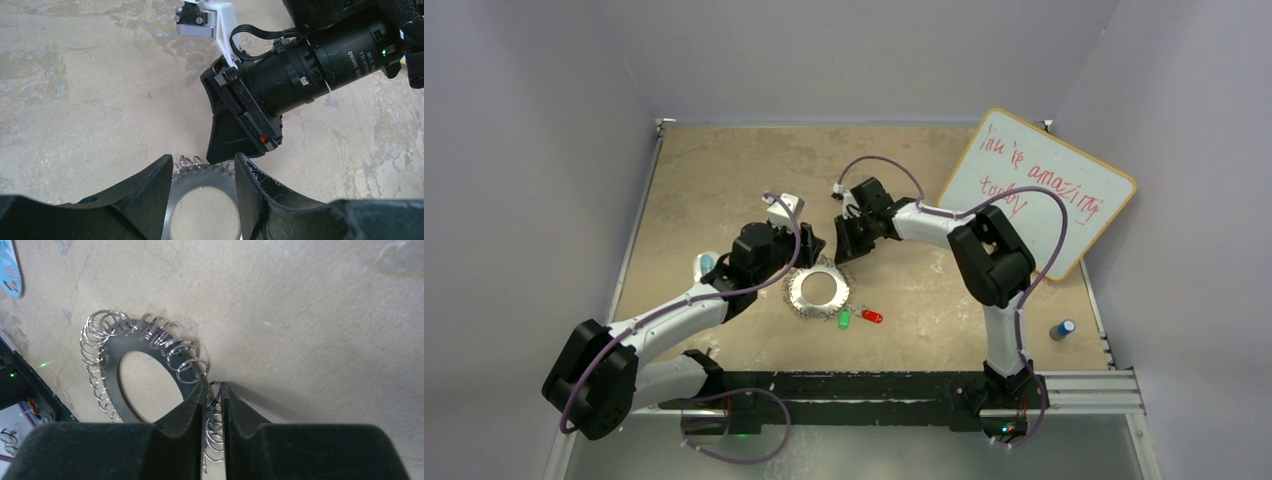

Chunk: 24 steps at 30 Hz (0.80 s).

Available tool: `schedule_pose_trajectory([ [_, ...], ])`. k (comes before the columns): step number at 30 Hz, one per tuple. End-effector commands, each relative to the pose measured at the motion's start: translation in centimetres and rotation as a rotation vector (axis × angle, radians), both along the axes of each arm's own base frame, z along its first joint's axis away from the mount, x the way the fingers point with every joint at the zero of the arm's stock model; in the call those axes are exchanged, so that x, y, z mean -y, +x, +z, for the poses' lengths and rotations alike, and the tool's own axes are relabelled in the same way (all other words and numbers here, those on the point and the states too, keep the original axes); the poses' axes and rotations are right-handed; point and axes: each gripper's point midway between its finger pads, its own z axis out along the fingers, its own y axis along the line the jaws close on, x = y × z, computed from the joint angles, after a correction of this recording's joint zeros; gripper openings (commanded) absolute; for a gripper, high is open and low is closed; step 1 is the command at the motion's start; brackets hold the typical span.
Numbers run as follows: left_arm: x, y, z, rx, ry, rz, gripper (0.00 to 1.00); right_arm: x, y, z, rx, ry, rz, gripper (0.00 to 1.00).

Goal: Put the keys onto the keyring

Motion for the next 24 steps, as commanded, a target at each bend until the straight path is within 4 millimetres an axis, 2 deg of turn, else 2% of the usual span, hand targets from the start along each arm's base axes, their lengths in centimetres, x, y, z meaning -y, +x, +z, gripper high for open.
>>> schedule_pose_trajectory([
  [1, 0.0, 0.4, 1.6, 0.039, -0.027, 0.001, 0.47, 0.6, -1.4, 1.5, 0.004, 0.004, 0.026, 0.13],
  [3, 0.0, 0.4, 1.6, 0.04, -0.026, 0.0, 0.47, 0.6, -1.6, 2.0, 0.003, 0.015, 0.025, 0.0],
  [8, 0.1, 0.5, 2.1, 0.056, -0.021, -0.003, 0.47, 0.0, -0.7, 4.6, 0.073, 0.056, 0.04, 0.0],
  [11, 0.0, 0.5, 2.7, 0.082, -0.004, -0.011, 0.46, -0.6, 0.7, 7.8, 0.186, 0.095, 0.053, 0.0],
  [17, -1.2, 0.6, 5.6, 0.188, 0.037, 0.005, 0.46, -0.9, 2.7, 16.5, 0.518, 0.203, 0.116, 0.0],
  [22, -1.9, -0.4, 9.6, 0.336, 0.038, -0.019, 0.46, -0.3, 2.3, 21.4, 0.821, 0.266, 0.239, 0.0],
  [24, -2.2, -0.8, 10.7, 0.391, 0.044, -0.032, 0.46, 0.0, 1.7, 22.7, 0.939, 0.292, 0.289, 0.0],
])
